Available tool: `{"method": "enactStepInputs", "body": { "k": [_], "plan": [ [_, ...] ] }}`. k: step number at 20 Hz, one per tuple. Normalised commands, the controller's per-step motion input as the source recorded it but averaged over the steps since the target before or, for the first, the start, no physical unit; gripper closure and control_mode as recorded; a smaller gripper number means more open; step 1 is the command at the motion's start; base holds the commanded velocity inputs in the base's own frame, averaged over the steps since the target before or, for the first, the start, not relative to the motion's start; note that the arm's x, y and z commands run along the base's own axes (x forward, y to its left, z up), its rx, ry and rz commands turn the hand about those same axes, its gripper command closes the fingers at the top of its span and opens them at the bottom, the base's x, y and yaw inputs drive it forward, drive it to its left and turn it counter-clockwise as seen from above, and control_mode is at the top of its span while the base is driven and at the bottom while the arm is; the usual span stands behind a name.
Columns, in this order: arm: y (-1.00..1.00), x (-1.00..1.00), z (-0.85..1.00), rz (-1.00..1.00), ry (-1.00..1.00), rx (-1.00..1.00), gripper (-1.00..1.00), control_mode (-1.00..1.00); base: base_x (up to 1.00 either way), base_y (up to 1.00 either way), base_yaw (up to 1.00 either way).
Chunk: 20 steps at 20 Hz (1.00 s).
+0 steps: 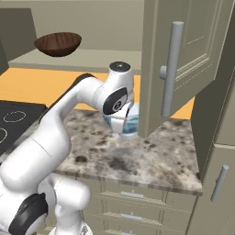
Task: Open the cabinet. Pick the bowls from the counter and place them in the cabinet. Then close the cabinet.
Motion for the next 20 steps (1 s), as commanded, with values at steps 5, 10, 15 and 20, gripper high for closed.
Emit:
{"method": "enactStepInputs", "body": {
  "k": [5, 10, 15, 20],
  "plan": [
    [0.16, -0.37, 0.23, -0.05, -0.14, 0.00, 1.00, -1.00, 0.00, 0.00, 0.00],
    [0.20, -0.32, 0.23, -0.03, -0.18, 0.00, 1.00, -1.00, 0.00, 0.00, 0.00],
    [0.19, -0.32, 0.34, -0.03, -0.13, 0.00, 1.00, -1.00, 0.00, 0.00, 0.00],
    [0.20, -0.32, 0.34, -0.03, -0.11, 0.00, 1.00, -1.00, 0.00, 0.00, 0.00]
  ]
}}
